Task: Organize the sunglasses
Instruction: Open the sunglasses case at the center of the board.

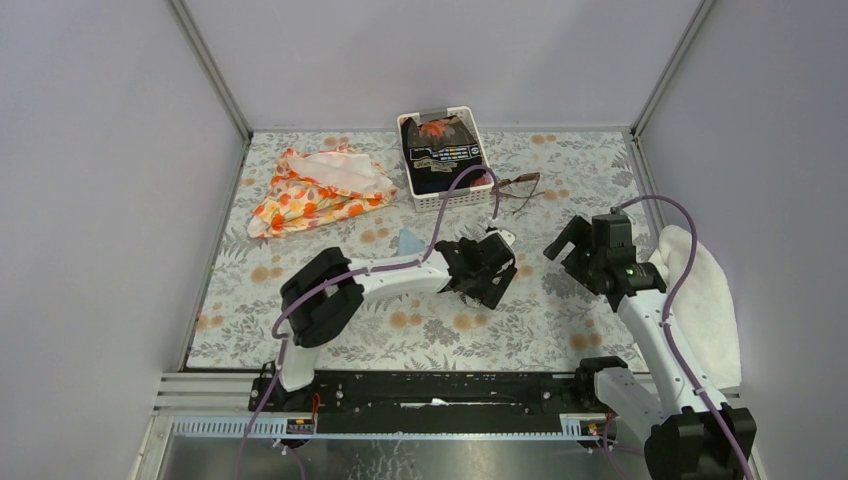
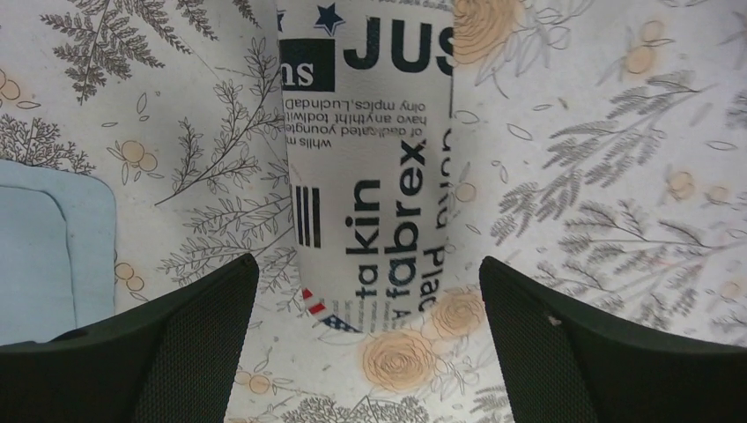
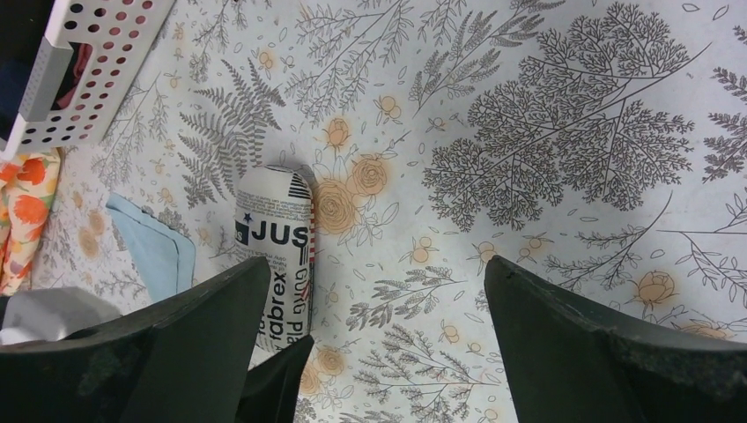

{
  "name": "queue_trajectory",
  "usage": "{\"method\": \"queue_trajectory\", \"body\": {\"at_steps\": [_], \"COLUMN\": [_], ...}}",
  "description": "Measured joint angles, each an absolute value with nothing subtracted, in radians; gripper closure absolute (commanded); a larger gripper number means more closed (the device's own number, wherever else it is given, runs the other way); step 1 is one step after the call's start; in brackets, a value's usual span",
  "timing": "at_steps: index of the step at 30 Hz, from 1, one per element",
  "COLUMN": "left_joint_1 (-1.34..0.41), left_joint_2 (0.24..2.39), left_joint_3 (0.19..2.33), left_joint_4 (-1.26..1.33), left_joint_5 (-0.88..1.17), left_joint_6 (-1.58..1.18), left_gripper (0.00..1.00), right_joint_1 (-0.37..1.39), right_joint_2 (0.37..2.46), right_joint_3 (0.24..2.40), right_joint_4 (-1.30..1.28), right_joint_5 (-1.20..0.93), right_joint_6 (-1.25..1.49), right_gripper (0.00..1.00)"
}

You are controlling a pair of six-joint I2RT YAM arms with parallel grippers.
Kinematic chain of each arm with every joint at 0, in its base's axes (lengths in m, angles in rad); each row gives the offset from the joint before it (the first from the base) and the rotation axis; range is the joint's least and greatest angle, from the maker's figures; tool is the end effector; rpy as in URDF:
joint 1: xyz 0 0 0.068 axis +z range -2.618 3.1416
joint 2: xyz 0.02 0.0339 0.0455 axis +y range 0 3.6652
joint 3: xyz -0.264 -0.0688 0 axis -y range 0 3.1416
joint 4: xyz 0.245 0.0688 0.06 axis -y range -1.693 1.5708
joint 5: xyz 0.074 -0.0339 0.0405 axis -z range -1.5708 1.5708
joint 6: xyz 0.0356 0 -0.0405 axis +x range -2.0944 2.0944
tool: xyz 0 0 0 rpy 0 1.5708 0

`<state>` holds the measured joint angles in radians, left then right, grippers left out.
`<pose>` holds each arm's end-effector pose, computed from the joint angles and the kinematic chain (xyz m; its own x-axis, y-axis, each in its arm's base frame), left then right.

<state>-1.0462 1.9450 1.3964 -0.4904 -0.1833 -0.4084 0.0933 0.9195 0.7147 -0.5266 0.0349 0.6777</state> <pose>0.2120 -0.3534 0.1887 -0.7158 0.4573 -0.5278 0.5671 0.8217 -0.0572 0.1929 0.0168 0.2592 -0.5602 0.5769 -0.5944 0.3646 0.8161 0.4485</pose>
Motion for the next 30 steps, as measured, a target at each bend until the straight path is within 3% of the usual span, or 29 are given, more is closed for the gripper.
{"method": "queue_trajectory", "body": {"at_steps": [7, 17, 22, 26, 30], "left_joint_1": [-1.047, -1.046, -1.032, -0.965, -0.808], "left_joint_2": [2.035, 2.095, 2.093, 2.043, 1.851], "left_joint_3": [1.464, 1.497, 1.499, 1.474, 1.34], "left_joint_4": [-0.497, -0.497, -0.498, -0.489, -0.401], "left_joint_5": [-0.223, -0.233, -0.22, -0.109, 0.138], "left_joint_6": [-0.392, -0.374, -0.373, -0.397, -0.483], "left_gripper": [0.05, 0.4, 0.46, 0.52, 0.66], "right_joint_1": [0.091, 0.091, 0.086, 0.072, 0.064], "right_joint_2": [0.91, 0.9, 0.9, 0.9, 0.897], "right_joint_3": [0.687, 0.686, 0.687, 0.707, 0.748], "right_joint_4": [-0.527, -0.527, -0.527, -0.534, -0.488], "right_joint_5": [0.001, -0.003, -0.017, -0.071, -0.192], "right_joint_6": [0.679, 0.679, 0.679, 0.678, 0.68], "right_gripper": [0.0, 0.0, 0.0, 0.0, 0.0]}}
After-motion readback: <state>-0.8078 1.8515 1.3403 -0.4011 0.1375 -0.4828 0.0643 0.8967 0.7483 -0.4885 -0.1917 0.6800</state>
